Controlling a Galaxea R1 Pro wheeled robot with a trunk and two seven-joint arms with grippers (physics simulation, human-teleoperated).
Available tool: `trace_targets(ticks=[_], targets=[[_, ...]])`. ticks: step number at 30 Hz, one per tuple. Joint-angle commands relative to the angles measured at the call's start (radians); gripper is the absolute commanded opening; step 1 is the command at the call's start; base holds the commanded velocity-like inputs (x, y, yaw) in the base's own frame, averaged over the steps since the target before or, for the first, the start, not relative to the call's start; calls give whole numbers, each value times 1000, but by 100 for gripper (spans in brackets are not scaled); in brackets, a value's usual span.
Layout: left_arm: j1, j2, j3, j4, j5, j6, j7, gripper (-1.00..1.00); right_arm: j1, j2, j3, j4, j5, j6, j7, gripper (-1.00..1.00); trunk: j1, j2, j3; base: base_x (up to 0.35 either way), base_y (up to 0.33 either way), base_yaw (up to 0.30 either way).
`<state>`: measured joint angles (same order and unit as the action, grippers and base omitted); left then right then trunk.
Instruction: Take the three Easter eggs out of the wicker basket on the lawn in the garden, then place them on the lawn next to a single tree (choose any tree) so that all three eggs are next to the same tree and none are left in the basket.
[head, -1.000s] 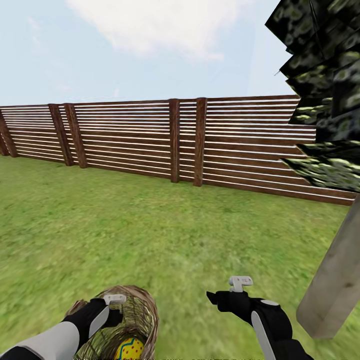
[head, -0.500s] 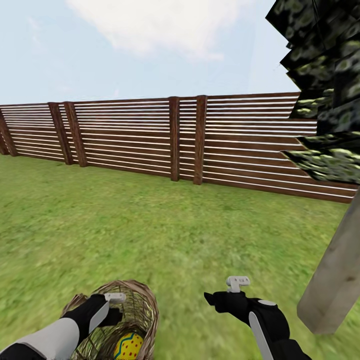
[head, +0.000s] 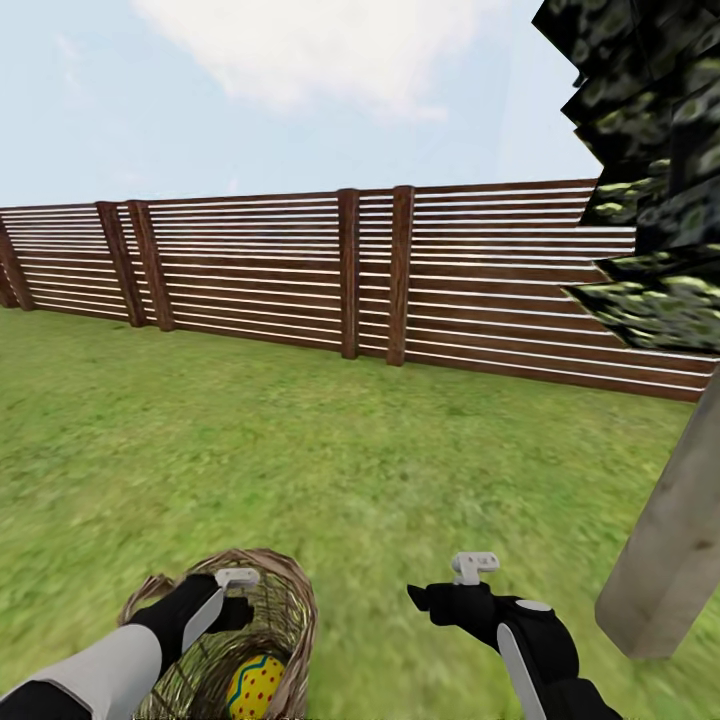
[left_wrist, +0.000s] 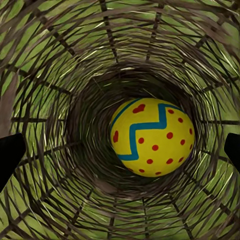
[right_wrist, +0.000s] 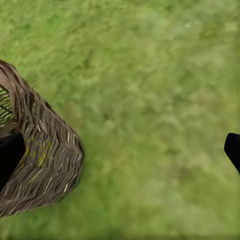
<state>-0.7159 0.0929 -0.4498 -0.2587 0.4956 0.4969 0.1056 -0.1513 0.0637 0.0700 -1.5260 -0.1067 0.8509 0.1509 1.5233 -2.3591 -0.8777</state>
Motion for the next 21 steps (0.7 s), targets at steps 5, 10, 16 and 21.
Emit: trace_targets(ticks=[5,10,16,21], targets=[[0,3,-8,-3,11,6,-7,100,-1,1,0,-2,-7,5,-2,100,19,-36,-17,0,0,0],[-2,4,-9,-4,11,6,-13,100,-1,1,1,-2,-7,5,-2,100,38,-71,-32,0,0,0],[-27,4,-9,-4,10,7,-29,100,-1,1,1,-2,-7,5,-2,100,61,-113,-51,0,0,0],[-34,6,-9,-4,10,6,-44,100,-1,2,1,-5,-7,5,-1,100,77,-141,-68,0,0,0]])
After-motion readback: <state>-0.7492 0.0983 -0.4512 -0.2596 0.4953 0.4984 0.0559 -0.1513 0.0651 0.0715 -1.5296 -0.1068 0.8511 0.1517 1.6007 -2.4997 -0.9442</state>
